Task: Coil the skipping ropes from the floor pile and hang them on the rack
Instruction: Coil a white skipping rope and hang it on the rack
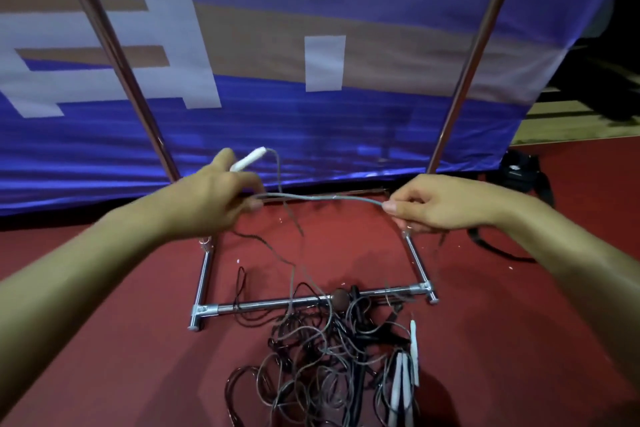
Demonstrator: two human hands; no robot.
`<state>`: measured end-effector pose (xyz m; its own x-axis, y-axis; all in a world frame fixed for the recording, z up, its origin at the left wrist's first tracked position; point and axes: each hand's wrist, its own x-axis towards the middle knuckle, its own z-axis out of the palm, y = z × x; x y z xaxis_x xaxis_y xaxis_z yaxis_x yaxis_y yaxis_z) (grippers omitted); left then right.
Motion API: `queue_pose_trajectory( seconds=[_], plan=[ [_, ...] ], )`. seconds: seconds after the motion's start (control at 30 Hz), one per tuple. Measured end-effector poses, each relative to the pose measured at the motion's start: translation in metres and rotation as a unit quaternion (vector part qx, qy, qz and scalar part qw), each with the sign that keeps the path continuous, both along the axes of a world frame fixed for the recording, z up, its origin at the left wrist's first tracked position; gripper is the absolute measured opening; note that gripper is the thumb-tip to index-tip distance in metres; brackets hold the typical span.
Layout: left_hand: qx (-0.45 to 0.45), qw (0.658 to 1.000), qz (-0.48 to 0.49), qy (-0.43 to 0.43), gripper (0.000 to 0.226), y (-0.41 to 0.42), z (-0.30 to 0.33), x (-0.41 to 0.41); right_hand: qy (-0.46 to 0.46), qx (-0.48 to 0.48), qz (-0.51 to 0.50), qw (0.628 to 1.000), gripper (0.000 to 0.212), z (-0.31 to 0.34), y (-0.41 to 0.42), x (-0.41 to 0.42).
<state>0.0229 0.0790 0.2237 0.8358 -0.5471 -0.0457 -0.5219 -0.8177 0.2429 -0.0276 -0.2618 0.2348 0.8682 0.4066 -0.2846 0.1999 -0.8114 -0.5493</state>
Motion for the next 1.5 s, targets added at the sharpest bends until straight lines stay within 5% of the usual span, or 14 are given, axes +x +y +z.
queue_pose_trajectory(
  seconds=[0.07,0.1,0.23,0.4,0.5,0.57,0.6,0.73,0.93,1.0,1.03,1.13,1.33,1.5],
  plan=[
    [-0.035,0.999,-0.017,0.032,0.071,-0.014,0.007,-0.013,-0.017,0.038,0.020,0.999,0.040,0.001,0.015,-0.003],
    [-0.045,0.997,-0.044,0.039,0.074,-0.030,0.009,-0.023,-0.031,0.049,0.034,0.998,0.039,0.003,0.027,-0.005],
    [-0.054,0.987,-0.151,0.000,0.024,-0.073,0.004,-0.042,-0.081,0.037,0.055,0.994,0.039,0.005,0.049,-0.006],
    [0.012,0.999,-0.026,-0.023,0.034,-0.005,-0.003,0.004,-0.034,-0.075,0.009,0.997,0.044,-0.007,0.000,0.009],
    [0.023,0.999,-0.022,0.011,0.034,0.002,-0.005,0.003,-0.028,-0.046,0.034,0.998,0.039,-0.014,0.002,0.007],
    [0.020,0.998,-0.056,0.036,0.079,-0.021,0.001,-0.009,-0.049,-0.010,0.060,0.997,0.036,-0.011,0.021,0.003],
    [0.011,0.996,-0.065,0.053,0.084,-0.036,0.006,-0.017,-0.073,0.003,0.066,0.995,0.035,-0.007,0.031,0.002],
    [-0.031,0.991,-0.123,0.049,0.029,-0.069,0.004,-0.039,-0.138,0.033,0.045,0.989,0.036,0.004,0.051,0.001],
    [0.070,0.997,0.009,-0.044,0.050,0.004,-0.006,0.013,0.021,-0.063,0.016,0.998,0.044,-0.010,0.001,0.012],
    [0.032,0.998,0.042,-0.027,0.029,0.023,-0.010,0.018,0.011,-0.079,0.007,0.997,0.045,-0.010,-0.011,0.014],
    [0.003,0.999,0.037,-0.016,0.033,0.021,-0.008,0.012,-0.007,-0.072,0.012,0.997,0.044,-0.009,-0.010,0.013],
    [-0.044,0.998,-0.036,0.002,0.097,-0.020,0.001,-0.018,-0.067,-0.022,0.050,0.996,0.040,0.001,0.022,0.003],
    [0.025,0.999,0.029,-0.023,0.069,-0.031,-0.001,-0.013,-0.098,-0.049,0.088,0.990,0.041,0.010,0.049,-0.005],
    [-0.007,0.999,-0.020,0.030,0.101,-0.024,0.001,-0.021,-0.093,-0.041,0.074,0.992,0.038,0.010,0.042,-0.010]
  ],
)
